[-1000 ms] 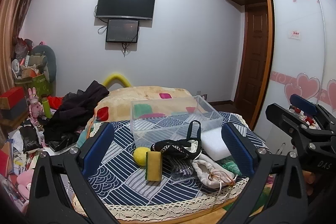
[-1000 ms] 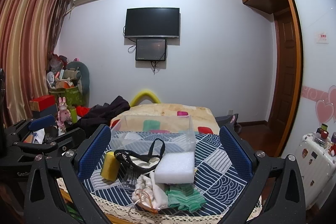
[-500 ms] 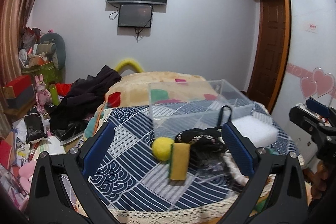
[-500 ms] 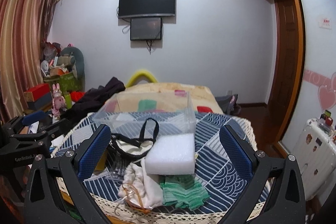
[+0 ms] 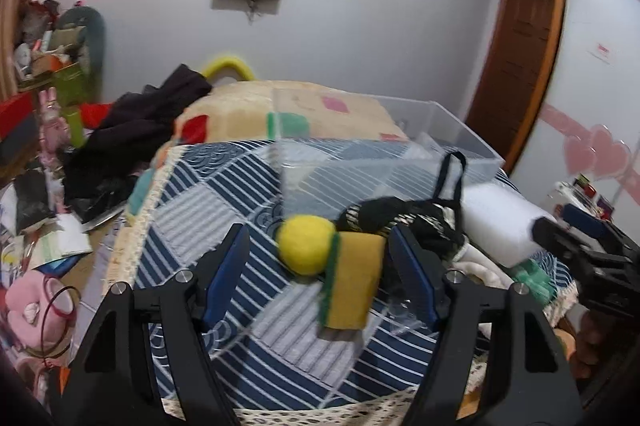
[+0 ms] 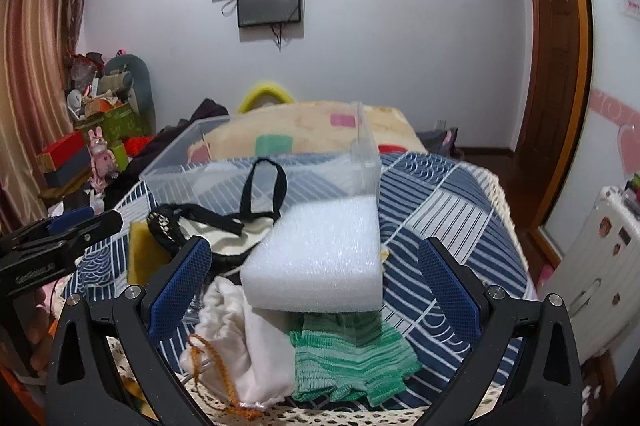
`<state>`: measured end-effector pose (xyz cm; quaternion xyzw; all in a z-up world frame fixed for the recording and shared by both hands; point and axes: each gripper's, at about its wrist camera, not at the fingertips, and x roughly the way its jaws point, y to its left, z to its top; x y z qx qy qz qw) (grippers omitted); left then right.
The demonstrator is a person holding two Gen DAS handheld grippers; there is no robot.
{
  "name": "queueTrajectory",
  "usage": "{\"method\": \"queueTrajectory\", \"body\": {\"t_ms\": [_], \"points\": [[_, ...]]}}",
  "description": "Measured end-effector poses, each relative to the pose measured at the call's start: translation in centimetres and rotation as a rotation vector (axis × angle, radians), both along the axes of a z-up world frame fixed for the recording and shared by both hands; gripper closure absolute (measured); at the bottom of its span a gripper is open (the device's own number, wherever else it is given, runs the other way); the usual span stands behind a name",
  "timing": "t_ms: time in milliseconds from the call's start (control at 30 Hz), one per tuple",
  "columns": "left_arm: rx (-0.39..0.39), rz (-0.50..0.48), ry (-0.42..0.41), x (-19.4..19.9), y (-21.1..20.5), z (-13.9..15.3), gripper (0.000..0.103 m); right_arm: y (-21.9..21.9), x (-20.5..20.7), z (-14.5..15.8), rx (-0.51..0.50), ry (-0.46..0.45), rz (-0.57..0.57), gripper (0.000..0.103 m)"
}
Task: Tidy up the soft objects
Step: 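Grasp the yellow-green sponge with the left tool while the right tool grasps the white foam block, then lower the sponge into the clear box with the left tool while the right tool drops the foam block in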
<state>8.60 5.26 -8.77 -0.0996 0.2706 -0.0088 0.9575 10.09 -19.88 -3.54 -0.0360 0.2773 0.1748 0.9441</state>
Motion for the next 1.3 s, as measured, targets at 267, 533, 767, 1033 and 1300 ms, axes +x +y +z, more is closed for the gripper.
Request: {"method": "queueTrajectory", "body": {"t_ms": [267, 533, 767, 1033, 1300], "points": [[-0.001, -0.068, 0.074, 1.7, -2.0, -2.1, 0.050, 0.6, 1.6, -1.9, -0.041, 0.076, -0.013, 0.000], [-0.024, -0.115, 0.062, 1.4, -2.5, -2.0, 0.073, -0.2, 1.4, -1.0, -0.016, 0.038, -0.049, 0.024], [0.006, -0.091, 0.005, -0.1, -2.5, 0.1, 0.074, 0.0, 0.2, 0.8, -0.035, -0.066, -0.068, 0.024], [0.045, -0.025, -0.066, -1.2, -1.1, 3.2, 0.074, -1.0, -0.7, 3.3, -0.006, -0.150, -0.071, 0.024], [0.030, -0.020, -0.083, 0.7, 0.3, 5.6, 0.073, -0.4, -0.3, 5.6, 0.023, -0.222, -0.053, 0.024]]}}
